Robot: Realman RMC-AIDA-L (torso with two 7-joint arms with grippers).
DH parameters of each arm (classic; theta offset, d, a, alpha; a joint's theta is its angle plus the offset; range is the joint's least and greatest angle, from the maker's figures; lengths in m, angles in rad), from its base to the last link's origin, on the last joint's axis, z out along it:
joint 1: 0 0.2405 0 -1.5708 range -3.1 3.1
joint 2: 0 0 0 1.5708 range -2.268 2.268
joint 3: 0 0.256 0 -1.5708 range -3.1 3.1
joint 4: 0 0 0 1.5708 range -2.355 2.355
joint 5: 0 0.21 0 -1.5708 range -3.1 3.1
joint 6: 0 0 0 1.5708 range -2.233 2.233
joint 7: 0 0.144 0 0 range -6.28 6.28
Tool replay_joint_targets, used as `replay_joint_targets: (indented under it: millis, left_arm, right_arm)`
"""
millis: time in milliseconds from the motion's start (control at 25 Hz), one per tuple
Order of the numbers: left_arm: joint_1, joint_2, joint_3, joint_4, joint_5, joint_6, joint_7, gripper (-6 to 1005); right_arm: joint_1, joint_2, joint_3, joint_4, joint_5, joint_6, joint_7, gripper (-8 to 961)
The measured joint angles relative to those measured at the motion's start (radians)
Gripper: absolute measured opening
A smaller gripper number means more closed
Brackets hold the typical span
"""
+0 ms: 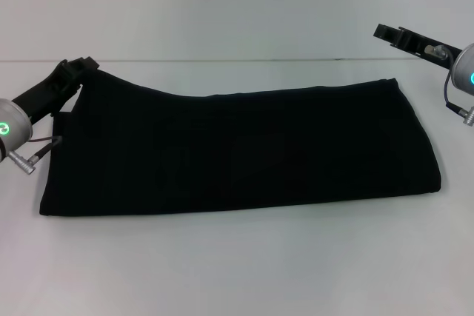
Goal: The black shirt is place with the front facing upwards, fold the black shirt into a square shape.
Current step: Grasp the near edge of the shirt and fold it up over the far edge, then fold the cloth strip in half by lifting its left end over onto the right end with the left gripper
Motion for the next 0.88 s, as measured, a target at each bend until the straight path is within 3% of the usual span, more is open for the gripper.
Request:
replay_joint_targets:
  millis: [280, 400, 560, 680, 880]
  left_arm:
    - [0.024, 0.011, 0.004, 0.005, -0.004, 0.030, 0.016, 313]
    - [0.060, 0.028, 0.001, 0.006, -0.006, 0.036, 0.020, 393]
    - [0.107, 0.043, -0.002, 0.012, -0.017, 0.039, 0.020, 554]
    - [0.144, 0.060, 0.002, 0.014, -0.017, 0.082, 0.017, 792]
    - [0.196, 0.126, 0.098, 0.018, 0.003, 0.318, -0.091, 835]
  right_arm:
    - [-0.012, -0.005, -0.017, 0.002, -0.001, -0.019, -0.003, 399]
    - [-0.040, -0.018, -0.022, -0.003, -0.001, -0.093, -0.006, 650]
    - [-0.090, -0.035, -0.023, -0.005, -0.002, -0.204, -0.041, 677]
    - [-0.133, -0.045, -0.023, -0.008, -0.003, -0.322, -0.113, 700]
    - [-0.217, -0.054, -0.066, -0.030, -0.007, -0.595, -0.369, 740]
